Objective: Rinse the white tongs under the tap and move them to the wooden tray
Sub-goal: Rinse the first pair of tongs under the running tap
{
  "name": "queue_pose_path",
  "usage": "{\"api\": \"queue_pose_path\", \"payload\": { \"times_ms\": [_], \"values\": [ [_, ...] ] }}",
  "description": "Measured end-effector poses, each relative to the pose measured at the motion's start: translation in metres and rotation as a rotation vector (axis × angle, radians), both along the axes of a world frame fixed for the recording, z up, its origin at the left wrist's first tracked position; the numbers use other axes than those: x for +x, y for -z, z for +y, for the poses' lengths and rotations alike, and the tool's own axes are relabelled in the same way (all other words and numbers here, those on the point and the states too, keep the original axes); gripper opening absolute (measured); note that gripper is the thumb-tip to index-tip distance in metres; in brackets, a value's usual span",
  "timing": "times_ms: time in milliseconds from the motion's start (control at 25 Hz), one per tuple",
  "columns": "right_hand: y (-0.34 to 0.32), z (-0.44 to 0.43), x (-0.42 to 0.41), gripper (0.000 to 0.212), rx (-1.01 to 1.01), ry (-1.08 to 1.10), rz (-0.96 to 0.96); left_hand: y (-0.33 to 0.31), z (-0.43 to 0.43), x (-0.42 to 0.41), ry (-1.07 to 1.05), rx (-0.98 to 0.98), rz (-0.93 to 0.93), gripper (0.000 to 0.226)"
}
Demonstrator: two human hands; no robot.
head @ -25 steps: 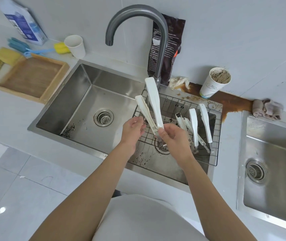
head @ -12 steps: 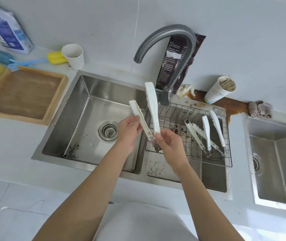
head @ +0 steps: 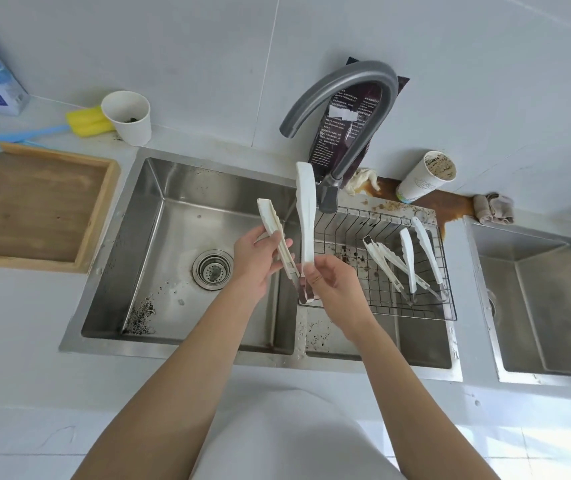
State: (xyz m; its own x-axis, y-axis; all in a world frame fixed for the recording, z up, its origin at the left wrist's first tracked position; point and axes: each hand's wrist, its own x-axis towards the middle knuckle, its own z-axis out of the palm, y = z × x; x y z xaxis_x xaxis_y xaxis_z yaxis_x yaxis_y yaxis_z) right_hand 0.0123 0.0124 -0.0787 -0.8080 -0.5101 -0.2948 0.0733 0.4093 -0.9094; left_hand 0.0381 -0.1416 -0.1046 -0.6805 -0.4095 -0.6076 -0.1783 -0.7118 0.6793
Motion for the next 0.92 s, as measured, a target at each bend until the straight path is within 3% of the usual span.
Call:
{"api": "queue_pose_path", "payload": {
  "times_ms": [320,560,720,920],
  "values": [
    [-0.005,-0.007,-0.017,0.013,0.037,-0.03,-0.058,0.013,-0.011,-0.008,-0.034,-0.069,-0.022,0.032],
    [-0.02,-0.021,-0.067,0.036,0.108,0.208,-0.088,0.018,-0.012,-0.012,-0.063,-0.093,-0.038,0.033],
    [-0.021,-0.043,-0.109,0.045,0.029,0.416,-0.307,0.02,-0.012,-0.013,-0.071,-0.078,-0.038,0.033],
    [-0.016,-0.073,-0.139,0.037,0.125,0.499,-0.381,0.024,-0.012,-0.014,-0.062,-0.075,-0.053,0.032]
  ]
}}
